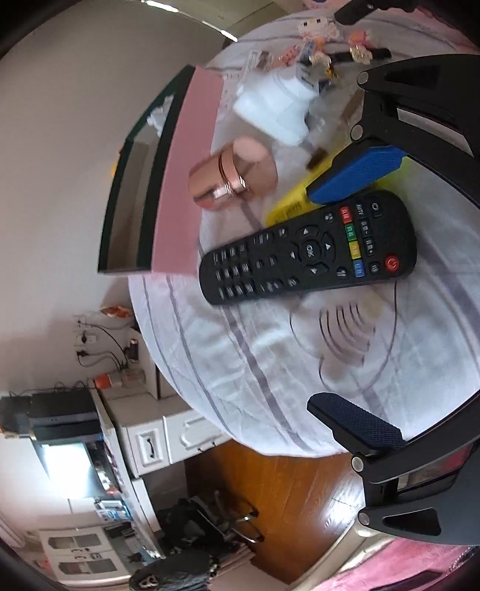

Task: Organize rigid objects
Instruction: 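Withdraw both tools from the box back over the bed, then grasp the black remote with the left tool while the right tool grasps the block figure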

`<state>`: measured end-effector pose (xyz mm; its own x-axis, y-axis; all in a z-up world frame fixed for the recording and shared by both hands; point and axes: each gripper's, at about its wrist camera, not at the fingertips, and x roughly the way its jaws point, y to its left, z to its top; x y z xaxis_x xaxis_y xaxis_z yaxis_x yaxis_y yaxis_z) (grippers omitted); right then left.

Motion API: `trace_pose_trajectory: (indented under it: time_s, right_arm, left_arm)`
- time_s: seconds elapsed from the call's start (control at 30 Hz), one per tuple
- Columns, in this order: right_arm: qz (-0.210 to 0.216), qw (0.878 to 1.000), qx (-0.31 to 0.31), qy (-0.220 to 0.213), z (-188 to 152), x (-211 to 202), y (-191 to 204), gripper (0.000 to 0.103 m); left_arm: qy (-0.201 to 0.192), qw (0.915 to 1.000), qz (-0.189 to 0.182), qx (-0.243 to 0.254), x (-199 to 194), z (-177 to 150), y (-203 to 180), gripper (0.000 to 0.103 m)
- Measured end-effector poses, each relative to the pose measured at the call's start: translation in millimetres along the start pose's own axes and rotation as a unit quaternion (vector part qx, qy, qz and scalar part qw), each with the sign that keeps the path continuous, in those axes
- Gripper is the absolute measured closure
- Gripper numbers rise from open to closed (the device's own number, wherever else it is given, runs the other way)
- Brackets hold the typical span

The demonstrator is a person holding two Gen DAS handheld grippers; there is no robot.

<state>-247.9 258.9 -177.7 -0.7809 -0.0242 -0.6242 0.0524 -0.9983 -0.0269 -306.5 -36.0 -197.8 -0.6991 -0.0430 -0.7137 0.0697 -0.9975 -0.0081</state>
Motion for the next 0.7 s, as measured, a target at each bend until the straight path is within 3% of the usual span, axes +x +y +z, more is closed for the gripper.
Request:
trace_pose_trajectory:
  time_s: [0.47,0.5,0.67,0.7]
  right_arm:
    - [0.014,0.999,0.007,0.039,11,33,2,0.001]
    - [0.023,0.999,0.010,0.043,11,36,1,0.003]
    - [0.025,0.998,-0.003,0.049,11,41,0,0.040]
    - [0.027,0.998,-0.001,0.049,11,41,-3,0.043]
  left_arm:
    - [0.003,0.9988,0.031,0.037,2,-5,9,0.000]
    - [0.003,0.9987,0.031,0.040,2,-5,8,0.000]
    - [0.000,0.9983,0.020,0.055,8,-1,2,0.000]
    - [0.001,0.9983,0.018,0.055,11,0,1,0.000]
